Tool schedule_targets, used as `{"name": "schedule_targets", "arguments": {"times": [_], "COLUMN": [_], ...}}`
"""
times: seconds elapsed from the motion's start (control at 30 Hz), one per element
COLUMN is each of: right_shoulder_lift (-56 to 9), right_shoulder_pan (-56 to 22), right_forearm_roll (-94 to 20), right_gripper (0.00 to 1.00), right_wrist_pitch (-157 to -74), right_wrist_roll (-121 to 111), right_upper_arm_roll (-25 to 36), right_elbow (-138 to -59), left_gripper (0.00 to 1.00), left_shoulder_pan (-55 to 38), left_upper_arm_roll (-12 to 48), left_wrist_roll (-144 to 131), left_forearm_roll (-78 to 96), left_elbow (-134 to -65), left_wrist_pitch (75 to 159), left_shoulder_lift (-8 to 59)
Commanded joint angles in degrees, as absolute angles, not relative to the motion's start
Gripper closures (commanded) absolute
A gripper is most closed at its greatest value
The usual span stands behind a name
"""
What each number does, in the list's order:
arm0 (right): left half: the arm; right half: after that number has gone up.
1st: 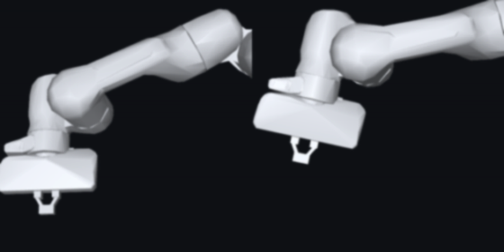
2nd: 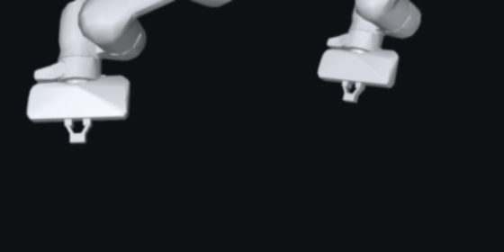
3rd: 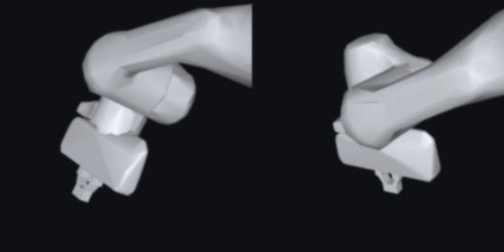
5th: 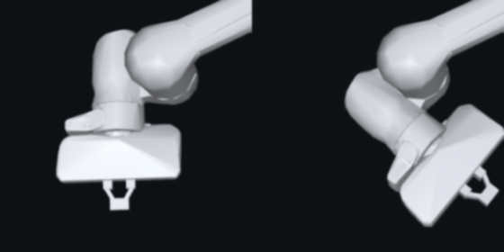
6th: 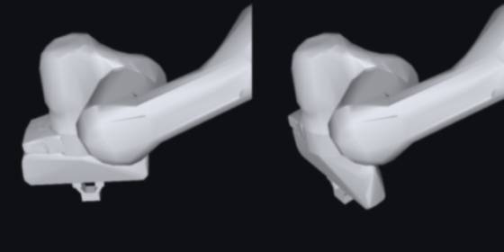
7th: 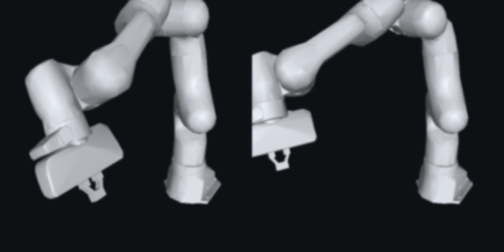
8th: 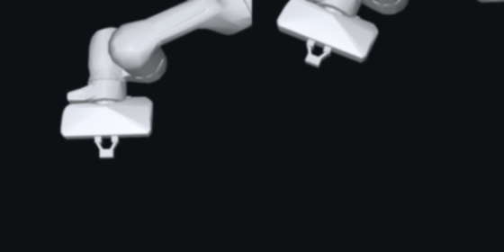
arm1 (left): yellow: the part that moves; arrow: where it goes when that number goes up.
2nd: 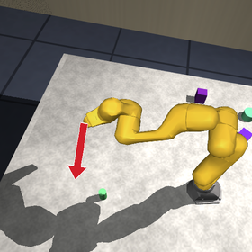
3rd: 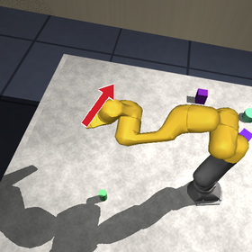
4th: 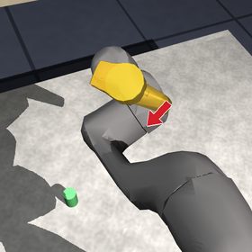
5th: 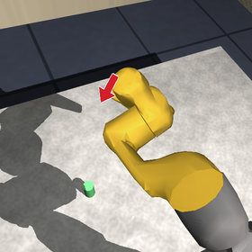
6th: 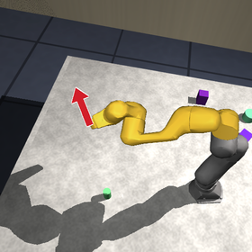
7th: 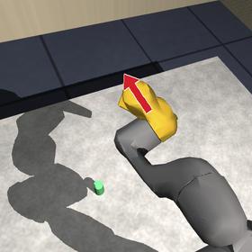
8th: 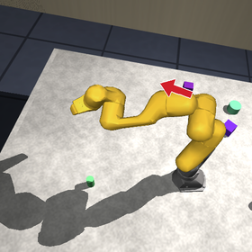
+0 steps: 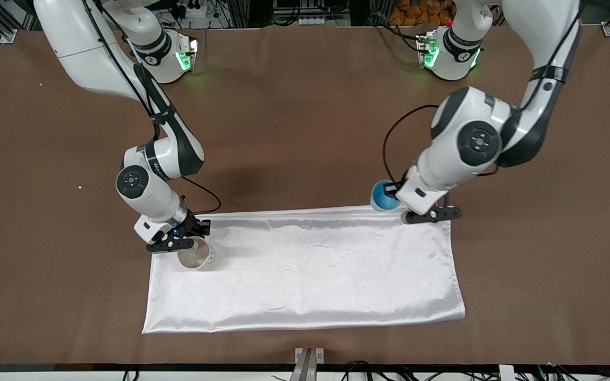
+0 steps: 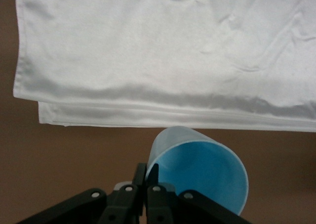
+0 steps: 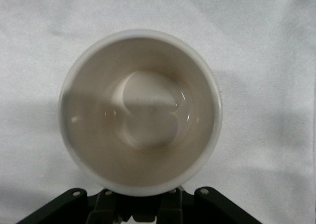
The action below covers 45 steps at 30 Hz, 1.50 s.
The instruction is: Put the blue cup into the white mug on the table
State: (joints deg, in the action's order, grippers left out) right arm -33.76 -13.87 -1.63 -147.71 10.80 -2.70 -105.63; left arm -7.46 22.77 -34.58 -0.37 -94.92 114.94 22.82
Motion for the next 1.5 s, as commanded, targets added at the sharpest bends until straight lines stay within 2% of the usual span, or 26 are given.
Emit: {"name": "schedule_targets", "arguments": {"times": [0.0,0.17,0.4,0.8,1.2,1.47], "right_shoulder_lift": [-34.28,-33.05,-27.43,-22.59,-18.37,-18.19], "right_shoulder_pan": [-14.06,-15.02,-17.48,-25.48,-32.77,-40.51], "right_forearm_roll": [-0.44,-0.44,-0.62,-0.53,-0.44,-0.35], "right_gripper": [1.0,1.0,1.0,1.0,1.0,1.0], "right_wrist_pitch": [-148.1,-147.48,-147.39,-148.27,-149.59,-149.59], "right_wrist_roll": [11.34,11.86,15.02,28.03,38.48,51.93], "right_upper_arm_roll": [-2.46,-2.55,-2.72,-2.46,-2.37,-2.46], "right_elbow": [-105.21,-106.08,-111.7,-118.91,-127.0,-126.83], "left_gripper": [1.0,1.0,1.0,1.0,1.0,1.0], "left_shoulder_pan": [-13.35,-18.97,-25.66,-29.36,-25.41,-20.13], "left_upper_arm_roll": [22.85,22.94,22.33,22.32,22.32,22.41], "left_wrist_roll": [-40.85,-45.61,-53.52,-59.5,-58.8,-52.13], "left_forearm_roll": [-1.58,-3.78,-5.45,-11.07,-11.07,-10.9], "left_elbow": [-95.8,-93.87,-91.76,-87.89,-87.45,-86.05], "left_wrist_pitch": [115.66,117.33,125.24,126.65,124.55,116.73], "left_shoulder_lift": [22.23,25.31,29.7,35.68,30.77,25.76]}}
